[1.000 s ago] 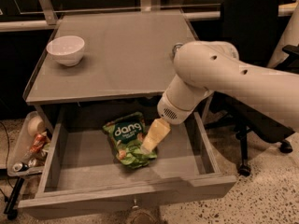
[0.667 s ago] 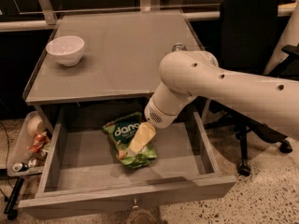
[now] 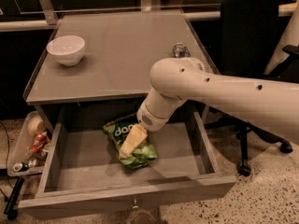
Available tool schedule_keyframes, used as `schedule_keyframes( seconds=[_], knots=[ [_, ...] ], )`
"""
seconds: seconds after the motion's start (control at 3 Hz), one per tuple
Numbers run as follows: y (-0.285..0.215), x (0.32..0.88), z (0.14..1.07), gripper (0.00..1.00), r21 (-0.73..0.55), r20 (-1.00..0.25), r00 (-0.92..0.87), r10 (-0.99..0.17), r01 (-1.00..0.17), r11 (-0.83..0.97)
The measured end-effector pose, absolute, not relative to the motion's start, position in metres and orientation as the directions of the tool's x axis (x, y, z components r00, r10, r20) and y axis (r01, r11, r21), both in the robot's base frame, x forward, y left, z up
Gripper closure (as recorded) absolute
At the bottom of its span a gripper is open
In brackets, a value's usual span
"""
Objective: Pick green rice chip bag from top drawer and place on counter
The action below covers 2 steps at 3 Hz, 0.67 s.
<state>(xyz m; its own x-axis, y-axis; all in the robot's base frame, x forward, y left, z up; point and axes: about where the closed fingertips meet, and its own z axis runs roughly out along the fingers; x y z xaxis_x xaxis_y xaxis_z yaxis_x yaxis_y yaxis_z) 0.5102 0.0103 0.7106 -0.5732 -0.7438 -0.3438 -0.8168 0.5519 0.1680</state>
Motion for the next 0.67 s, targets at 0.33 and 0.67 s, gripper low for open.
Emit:
schedule_keyframes(
  seconds=[0.33,0.67],
  knots=[
    [0.014,0.511,0.7,0.0,0.189,-0.361,-0.59,-0.722,-0.804,0.563],
    [0.029,0.513,0.669,0.0,0.221,-0.362,-0.635,-0.682,-0.769,0.6]
  ],
)
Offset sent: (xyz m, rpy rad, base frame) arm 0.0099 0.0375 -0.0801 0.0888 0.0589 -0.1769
